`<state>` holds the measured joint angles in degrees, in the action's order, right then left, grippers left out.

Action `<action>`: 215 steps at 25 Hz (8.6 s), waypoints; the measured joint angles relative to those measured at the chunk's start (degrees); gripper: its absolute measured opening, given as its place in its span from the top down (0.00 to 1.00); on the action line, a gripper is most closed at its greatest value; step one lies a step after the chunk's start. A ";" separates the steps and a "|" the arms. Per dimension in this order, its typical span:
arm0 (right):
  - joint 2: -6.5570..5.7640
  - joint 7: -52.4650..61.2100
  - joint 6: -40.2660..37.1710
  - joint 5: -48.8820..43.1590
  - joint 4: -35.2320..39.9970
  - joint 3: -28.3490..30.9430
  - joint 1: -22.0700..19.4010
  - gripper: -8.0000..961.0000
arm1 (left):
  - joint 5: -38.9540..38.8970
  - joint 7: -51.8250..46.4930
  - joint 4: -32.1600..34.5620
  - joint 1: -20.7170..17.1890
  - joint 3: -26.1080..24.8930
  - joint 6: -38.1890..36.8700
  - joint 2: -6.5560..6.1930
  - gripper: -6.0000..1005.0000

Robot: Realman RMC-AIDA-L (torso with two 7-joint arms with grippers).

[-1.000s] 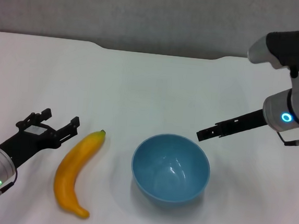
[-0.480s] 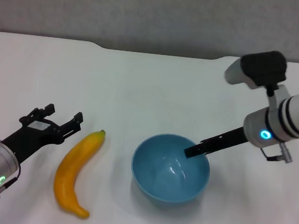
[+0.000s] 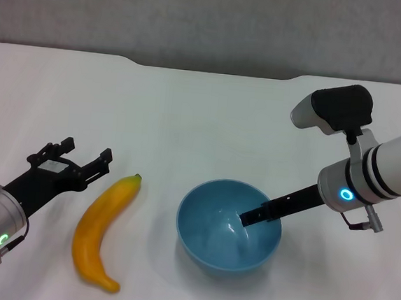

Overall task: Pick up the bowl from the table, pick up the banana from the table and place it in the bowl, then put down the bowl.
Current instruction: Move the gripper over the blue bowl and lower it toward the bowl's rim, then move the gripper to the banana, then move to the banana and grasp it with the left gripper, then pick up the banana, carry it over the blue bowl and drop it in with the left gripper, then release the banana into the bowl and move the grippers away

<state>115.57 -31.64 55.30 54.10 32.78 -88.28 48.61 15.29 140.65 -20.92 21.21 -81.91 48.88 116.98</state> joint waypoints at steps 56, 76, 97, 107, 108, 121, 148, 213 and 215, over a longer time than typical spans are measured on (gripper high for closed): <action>-0.26 0.51 -10.45 0.36 16.55 -5.70 -15.67 0.96 | 51.81 -46.31 -34.83 -10.36 -0.56 -22.28 -1.68 0.13; -0.26 0.17 -15.83 0.57 25.97 -6.83 -24.09 0.95 | 86.26 -75.19 -33.17 -7.60 -7.68 -16.04 -0.46 0.12; -0.18 0.17 -16.56 0.74 27.50 -7.08 -24.21 0.95 | 86.17 -75.30 -27.30 -4.79 3.69 -29.78 0.00 0.19; -0.17 0.17 -16.63 0.74 27.48 -7.33 -24.18 0.95 | 86.04 -75.95 -28.15 -5.11 4.51 -31.45 0.08 0.38; -0.18 0.17 -16.64 0.74 27.51 -7.36 -24.18 0.95 | 86.04 -75.96 -28.13 -5.11 4.52 -31.48 0.08 0.42; -0.26 0.30 -16.14 1.49 26.59 -7.14 -24.19 0.95 | 82.15 -76.23 -34.50 -5.77 0.39 -28.04 -0.45 0.51; -0.04 0.30 -18.86 17.14 14.31 -16.00 -9.94 0.95 | 41.27 -51.59 -28.99 -1.66 -9.30 -2.61 -0.01 0.50; 0.29 1.28 -8.84 1.52 -7.14 0.34 6.64 0.95 | 23.59 -23.72 -25.11 -3.96 -6.37 -18.59 -0.18 0.22; 0.23 1.16 -9.21 3.11 -7.20 -0.43 5.55 0.95 | 23.55 -23.65 -25.06 -3.91 -6.38 -18.59 -0.18 0.22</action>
<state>115.80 -30.47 46.09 57.21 25.58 -88.71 54.16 38.84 116.99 -45.97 17.31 -88.29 30.29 116.81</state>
